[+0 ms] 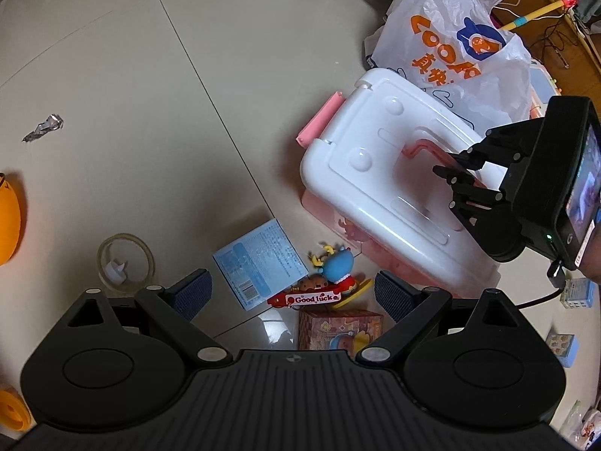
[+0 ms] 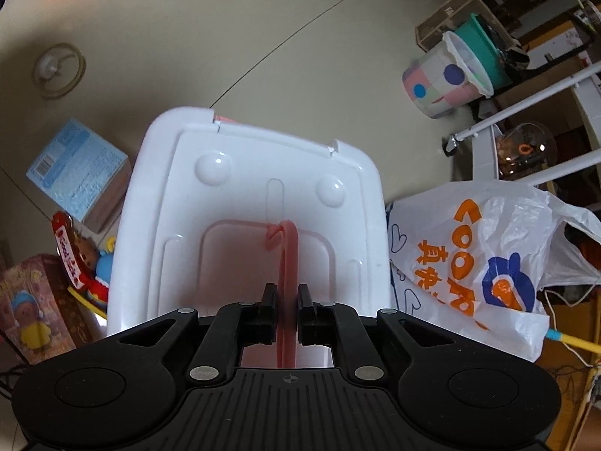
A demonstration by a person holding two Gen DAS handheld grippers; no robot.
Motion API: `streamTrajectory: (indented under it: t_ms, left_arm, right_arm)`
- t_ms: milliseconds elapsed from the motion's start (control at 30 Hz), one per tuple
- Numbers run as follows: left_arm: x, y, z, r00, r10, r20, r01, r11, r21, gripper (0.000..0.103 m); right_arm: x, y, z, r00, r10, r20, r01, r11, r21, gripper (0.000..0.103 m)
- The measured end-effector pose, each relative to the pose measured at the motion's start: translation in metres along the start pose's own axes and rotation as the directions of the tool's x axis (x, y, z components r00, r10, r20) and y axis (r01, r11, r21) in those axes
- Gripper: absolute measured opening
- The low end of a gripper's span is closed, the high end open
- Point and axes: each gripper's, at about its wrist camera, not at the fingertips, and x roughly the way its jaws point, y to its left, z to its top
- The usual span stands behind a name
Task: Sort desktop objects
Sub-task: 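Lower the white lid onto the rim of the pink bin with the right gripper, then open the right gripper to release the pink handle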
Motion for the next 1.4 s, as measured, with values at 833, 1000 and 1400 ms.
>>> streamTrajectory:
  t_ms: [833, 1000, 1400]
  left_arm:
    - [0.005, -0.011, -0.003, 1.000, 0.001, -0.019, -0.001, 1.000, 0.025, 0.096]
    - [0.003, -0.010, -0.003, 1.000, -0.005, -0.017, 0.005, 1.000, 0.023, 0.096]
    - [-0.001, -0.011, -0.003, 1.000, 0.008, -0.005, -0.007, 1.000, 0.030, 0.096]
  right_arm:
    - [0.022, -0.022, -0.009, 0.998, 0.062, -0.033, -0.057, 0.988, 0.142, 0.012]
    - [0.024, -0.025, -0.008, 0.997, 0.067, -0.044, -0.059, 0.987, 0.148, 0.012]
    - [0.014, -0.036, -0.014, 0.997, 0.066, -0.027, -0.055, 0.952, 0.300, 0.045]
